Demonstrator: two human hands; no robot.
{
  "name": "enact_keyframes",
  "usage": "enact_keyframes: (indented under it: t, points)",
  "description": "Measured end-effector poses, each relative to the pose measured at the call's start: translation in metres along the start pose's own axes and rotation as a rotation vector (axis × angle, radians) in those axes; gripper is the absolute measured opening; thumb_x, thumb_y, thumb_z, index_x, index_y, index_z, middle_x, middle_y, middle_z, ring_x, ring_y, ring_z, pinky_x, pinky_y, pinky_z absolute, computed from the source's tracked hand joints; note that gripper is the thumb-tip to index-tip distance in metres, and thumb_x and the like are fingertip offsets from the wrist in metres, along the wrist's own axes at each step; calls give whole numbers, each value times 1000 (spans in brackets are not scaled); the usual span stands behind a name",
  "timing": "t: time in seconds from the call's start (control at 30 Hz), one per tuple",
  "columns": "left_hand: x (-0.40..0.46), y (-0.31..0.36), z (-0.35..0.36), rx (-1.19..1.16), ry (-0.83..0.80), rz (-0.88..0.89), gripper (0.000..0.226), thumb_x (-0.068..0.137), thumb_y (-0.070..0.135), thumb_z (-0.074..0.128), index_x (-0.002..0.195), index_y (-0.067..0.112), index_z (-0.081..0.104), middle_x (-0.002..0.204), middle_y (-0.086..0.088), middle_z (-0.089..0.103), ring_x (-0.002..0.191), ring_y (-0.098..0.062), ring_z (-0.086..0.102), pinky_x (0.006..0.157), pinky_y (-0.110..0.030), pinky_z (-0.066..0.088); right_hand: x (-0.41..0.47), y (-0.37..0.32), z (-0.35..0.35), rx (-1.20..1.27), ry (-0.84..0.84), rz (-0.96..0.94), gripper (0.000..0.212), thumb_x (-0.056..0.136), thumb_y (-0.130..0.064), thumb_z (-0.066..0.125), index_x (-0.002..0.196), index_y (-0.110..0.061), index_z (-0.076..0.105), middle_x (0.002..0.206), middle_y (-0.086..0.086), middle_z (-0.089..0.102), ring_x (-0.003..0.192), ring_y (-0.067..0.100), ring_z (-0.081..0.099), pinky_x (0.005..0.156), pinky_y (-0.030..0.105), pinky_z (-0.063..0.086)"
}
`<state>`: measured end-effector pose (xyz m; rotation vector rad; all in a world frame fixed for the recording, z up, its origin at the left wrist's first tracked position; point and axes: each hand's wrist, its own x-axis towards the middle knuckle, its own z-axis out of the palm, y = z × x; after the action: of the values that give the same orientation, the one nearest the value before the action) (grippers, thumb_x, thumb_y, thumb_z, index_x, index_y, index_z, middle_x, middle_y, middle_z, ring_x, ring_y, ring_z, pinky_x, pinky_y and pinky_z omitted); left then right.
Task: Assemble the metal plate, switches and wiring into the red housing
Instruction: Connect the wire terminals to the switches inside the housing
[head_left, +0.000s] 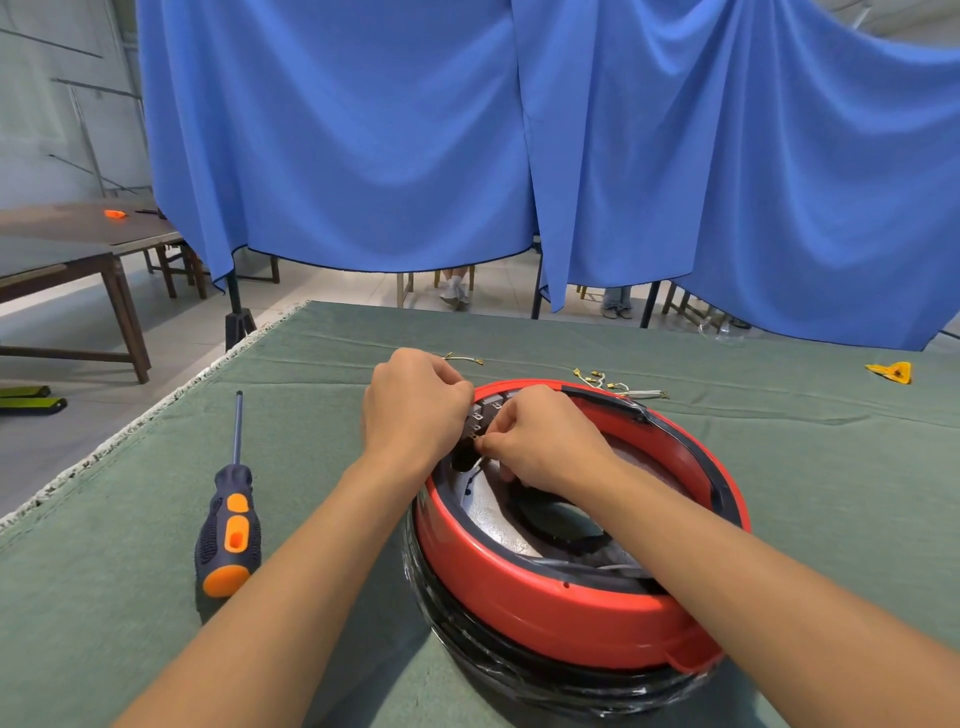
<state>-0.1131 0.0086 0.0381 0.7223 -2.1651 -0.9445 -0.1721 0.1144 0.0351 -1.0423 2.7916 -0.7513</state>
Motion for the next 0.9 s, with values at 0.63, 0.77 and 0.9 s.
enact_keyframes:
  t: [0.63, 0.77, 0.9]
  points:
    - [-3, 2, -2, 53, 47, 23, 10, 77, 19, 68, 73, 19, 77, 78, -3, 74, 83, -25, 65, 75, -34, 52, -1, -5, 6, -220, 169, -91, 19, 85, -30, 60, 79, -13, 66, 77, 4, 60, 87, 30, 60, 66, 29, 37]
    - [-3, 3, -2, 59, 52, 23, 10, 77, 18, 68, 72, 19, 77, 77, -3, 74, 82, -25, 65, 74, -33, 51, -3, -8, 6, -268, 225, -123, 25, 84, -23, 58, 64, -16, 45, 73, 3, 50, 77, 30, 52, 63, 30, 31]
    - [-4, 3, -2, 46, 56, 30, 10, 78, 20, 69, 72, 18, 77, 76, -3, 73, 81, -25, 65, 72, -32, 48, -3, -6, 5, -254, 194, -141, 24, 85, -28, 58, 66, -14, 52, 71, 3, 50, 76, 30, 51, 63, 30, 33]
